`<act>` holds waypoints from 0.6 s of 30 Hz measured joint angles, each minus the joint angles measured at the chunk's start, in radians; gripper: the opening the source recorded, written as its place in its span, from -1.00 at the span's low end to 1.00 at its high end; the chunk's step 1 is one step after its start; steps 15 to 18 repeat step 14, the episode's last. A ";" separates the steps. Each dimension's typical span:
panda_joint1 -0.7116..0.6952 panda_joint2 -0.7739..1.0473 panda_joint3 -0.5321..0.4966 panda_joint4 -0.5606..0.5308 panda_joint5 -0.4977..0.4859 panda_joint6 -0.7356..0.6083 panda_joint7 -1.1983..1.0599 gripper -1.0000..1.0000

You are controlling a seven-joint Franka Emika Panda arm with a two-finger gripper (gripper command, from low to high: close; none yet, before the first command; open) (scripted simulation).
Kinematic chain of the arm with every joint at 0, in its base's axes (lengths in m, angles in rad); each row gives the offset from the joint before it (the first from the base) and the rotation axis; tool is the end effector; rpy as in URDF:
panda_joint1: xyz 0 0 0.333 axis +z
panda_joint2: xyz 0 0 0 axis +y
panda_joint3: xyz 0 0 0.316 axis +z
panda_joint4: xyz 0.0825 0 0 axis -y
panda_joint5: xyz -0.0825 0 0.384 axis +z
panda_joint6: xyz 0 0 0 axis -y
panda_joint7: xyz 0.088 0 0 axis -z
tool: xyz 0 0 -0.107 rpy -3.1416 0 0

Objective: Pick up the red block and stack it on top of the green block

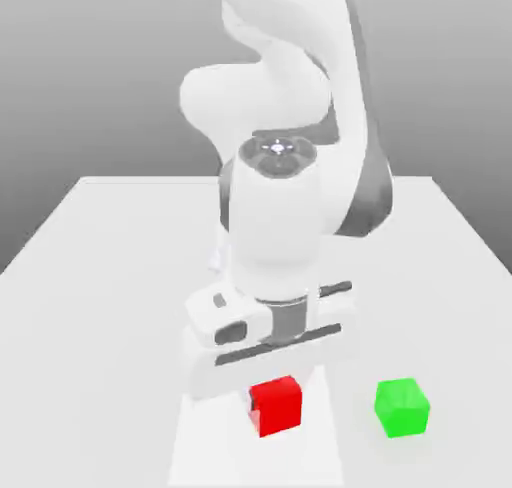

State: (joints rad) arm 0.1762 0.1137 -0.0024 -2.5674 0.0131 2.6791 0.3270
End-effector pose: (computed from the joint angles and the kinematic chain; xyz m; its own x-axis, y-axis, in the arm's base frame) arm 0.4434 0.0774 0.2231 0.9864 -0.1642 -0.0037 -0.1642 -0.9864 -0.0046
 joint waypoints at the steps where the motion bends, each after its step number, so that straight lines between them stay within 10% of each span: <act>1: 0.028 -0.017 0.025 -0.007 -0.005 -0.009 -0.031 -1.00; 10: 0.170 0.052 0.099 -0.037 -0.056 0.089 -0.166 -1.00; 11: 0.173 0.081 0.094 -0.035 -0.065 0.116 -0.160 1.00; 18: 0.173 0.081 0.094 -0.035 -0.065 0.116 -0.160 1.00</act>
